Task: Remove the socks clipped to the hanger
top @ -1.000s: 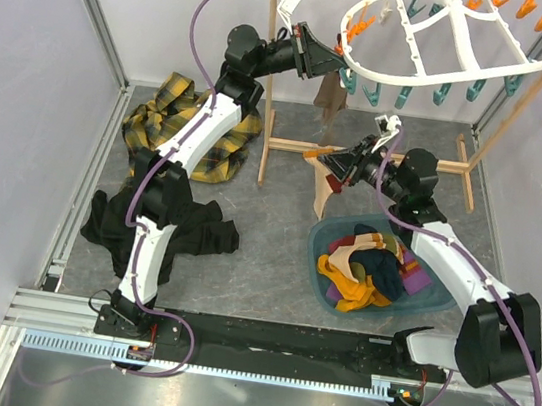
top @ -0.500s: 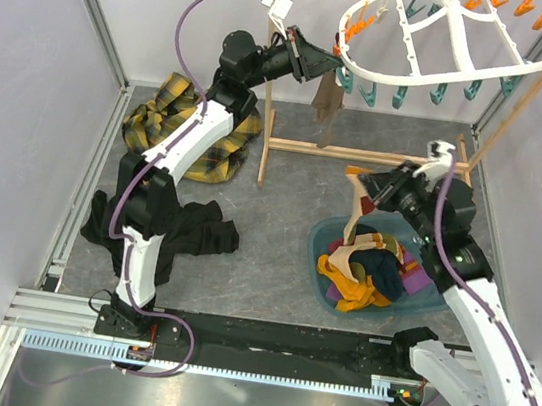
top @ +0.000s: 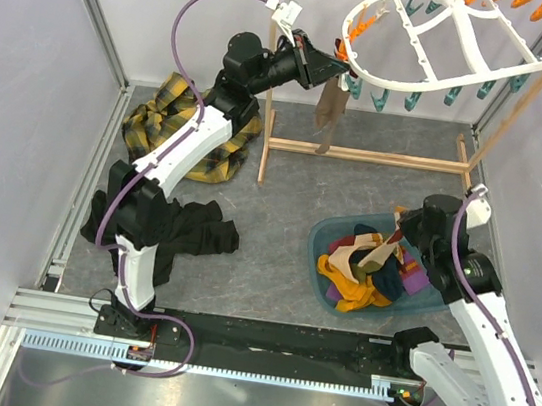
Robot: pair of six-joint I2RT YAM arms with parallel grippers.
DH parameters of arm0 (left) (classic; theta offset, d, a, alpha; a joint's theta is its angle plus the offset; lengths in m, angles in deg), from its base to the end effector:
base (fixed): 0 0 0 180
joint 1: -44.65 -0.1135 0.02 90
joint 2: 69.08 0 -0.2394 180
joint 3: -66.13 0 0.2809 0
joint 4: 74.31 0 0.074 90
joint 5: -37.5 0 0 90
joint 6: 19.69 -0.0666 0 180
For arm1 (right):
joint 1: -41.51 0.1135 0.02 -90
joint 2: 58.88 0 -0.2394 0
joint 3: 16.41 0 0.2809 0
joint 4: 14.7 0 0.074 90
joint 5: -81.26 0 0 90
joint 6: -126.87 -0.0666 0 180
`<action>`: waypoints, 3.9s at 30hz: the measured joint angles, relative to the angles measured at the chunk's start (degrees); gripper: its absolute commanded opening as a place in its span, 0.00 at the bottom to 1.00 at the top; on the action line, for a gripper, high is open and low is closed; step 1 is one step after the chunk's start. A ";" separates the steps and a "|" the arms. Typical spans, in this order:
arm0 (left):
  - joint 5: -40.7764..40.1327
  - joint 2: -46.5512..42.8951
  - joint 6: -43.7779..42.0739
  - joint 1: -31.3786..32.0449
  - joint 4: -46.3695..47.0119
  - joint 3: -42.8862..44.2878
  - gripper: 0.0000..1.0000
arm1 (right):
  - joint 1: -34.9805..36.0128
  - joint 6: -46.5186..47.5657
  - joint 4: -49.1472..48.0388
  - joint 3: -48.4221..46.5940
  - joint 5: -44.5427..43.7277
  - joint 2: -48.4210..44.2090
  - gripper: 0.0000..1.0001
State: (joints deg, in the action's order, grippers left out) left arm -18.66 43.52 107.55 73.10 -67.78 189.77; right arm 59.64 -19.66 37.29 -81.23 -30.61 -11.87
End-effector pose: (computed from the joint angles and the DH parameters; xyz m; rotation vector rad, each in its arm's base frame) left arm 0.4316 -0.2760 0.4273 0.4506 1.3736 -1.3300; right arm 0.2325 0.0500 0.2982 0.9059 1.9389 0.3568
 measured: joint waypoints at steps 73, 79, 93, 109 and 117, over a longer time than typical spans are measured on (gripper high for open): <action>-9.77 -16.24 -16.06 9.18 -17.92 -6.71 0.65 | -0.42 43.95 -88.98 -1.62 52.61 40.59 0.00; -10.69 -21.57 -18.27 6.93 -22.84 -6.71 0.65 | -0.42 37.77 -85.26 -1.92 60.06 34.56 0.00; 1.38 -17.81 -15.10 -0.96 -24.15 -6.19 0.67 | -0.63 24.74 -85.74 -0.35 73.59 31.50 0.08; 17.66 -1.79 -9.31 -0.94 -10.91 4.52 0.74 | -0.63 23.65 -85.02 -0.35 76.13 27.56 0.14; 19.45 2.69 -6.23 -0.33 -5.73 7.87 0.76 | -0.66 23.32 -85.02 -0.35 77.61 27.56 0.15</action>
State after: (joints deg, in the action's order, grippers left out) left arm 0.80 46.20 101.32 72.77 -73.50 197.64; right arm 58.99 3.66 -47.73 -81.58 47.01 15.69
